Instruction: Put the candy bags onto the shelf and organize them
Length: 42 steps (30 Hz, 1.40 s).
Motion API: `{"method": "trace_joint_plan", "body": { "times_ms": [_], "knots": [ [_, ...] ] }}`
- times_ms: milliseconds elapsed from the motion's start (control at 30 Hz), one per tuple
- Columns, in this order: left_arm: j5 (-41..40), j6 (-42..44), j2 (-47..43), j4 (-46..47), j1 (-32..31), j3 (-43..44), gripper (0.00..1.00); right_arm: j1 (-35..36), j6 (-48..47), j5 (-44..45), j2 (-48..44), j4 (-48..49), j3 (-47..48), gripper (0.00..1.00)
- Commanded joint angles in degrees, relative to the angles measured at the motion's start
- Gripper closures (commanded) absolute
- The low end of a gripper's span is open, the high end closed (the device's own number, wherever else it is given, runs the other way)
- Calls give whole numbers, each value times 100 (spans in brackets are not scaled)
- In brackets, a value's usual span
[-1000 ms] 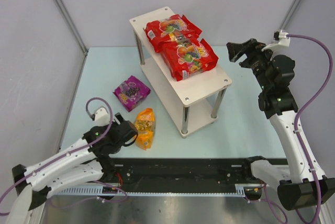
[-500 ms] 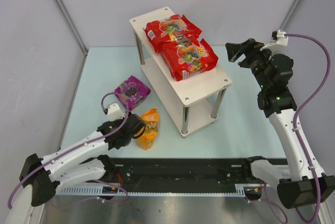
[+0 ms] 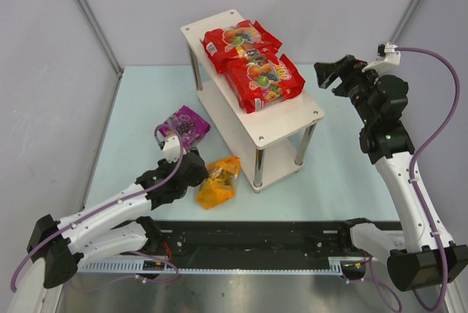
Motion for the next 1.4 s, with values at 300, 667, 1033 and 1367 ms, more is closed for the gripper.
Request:
{"method": "trace_joint_plan", "body": {
  "times_ms": [300,667,1033,1367],
  "knots": [
    [441,711,-1236,914,20,-377,16,-22,-14,-20,-125,81,13,12],
    [1206,-247,-2817,1662,37,-2092,7,-22,47,-107,-152,98,13,12],
    [1917,-598,-2924,2654,72,-2778,9,-22,48,-116,-178,81,13,12],
    [2023,-713,-2888,2971,72,-3024,19,-22,30,-90,-178,63,13,12]
  ]
}}
